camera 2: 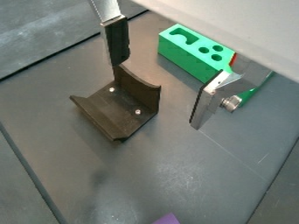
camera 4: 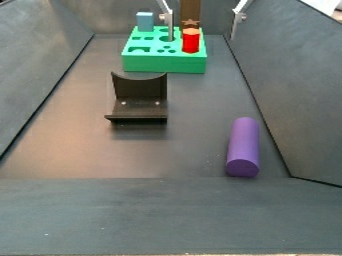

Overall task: Pick up the round object. Move up. Place the round object on the fixture. Regrasp the round object. Move to above the board. Insert the round object.
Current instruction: Pick up the round object.

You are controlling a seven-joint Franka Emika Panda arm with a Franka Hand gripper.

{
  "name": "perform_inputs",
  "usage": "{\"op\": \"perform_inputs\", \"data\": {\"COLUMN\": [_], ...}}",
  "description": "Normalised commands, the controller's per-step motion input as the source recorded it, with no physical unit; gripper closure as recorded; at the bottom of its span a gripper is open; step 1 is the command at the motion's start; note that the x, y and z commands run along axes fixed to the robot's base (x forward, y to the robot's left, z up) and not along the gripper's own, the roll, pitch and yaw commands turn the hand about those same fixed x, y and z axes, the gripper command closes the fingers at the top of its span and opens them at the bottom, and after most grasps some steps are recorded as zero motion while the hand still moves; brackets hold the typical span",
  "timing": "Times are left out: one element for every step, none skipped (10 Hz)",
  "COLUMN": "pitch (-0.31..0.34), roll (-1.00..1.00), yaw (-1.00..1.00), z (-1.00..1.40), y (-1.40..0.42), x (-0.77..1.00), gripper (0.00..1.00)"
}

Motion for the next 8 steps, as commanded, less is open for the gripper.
{"op": "perform_inputs", "data": {"pitch": [0.0,-0.043,-0.014,-0.09,-0.106,-0.116,-0.106,-0.093], "roll": [0.0,0.0,0.06,0.0,0.0,0.0,0.02,0.07], "yaw": [0.0,-0.27,-0.25,-0.38,-0.45,-0.51,-0.63,-0.58], "z": [0.0,0.0,-0.31,-0.68,-0.85,-0.9,-0.86,-0.83], "y": [0.06,0.33,0.47,0.38,0.4,0.37,0.28,0.31], "x": [-0.07,-0.57,-0.77,-0.91,-0.82,-0.73,-0.6,-0.57], "gripper": [0.0,0.0,0.0,0.0,0.0,0.0,0.0,0.0]}}
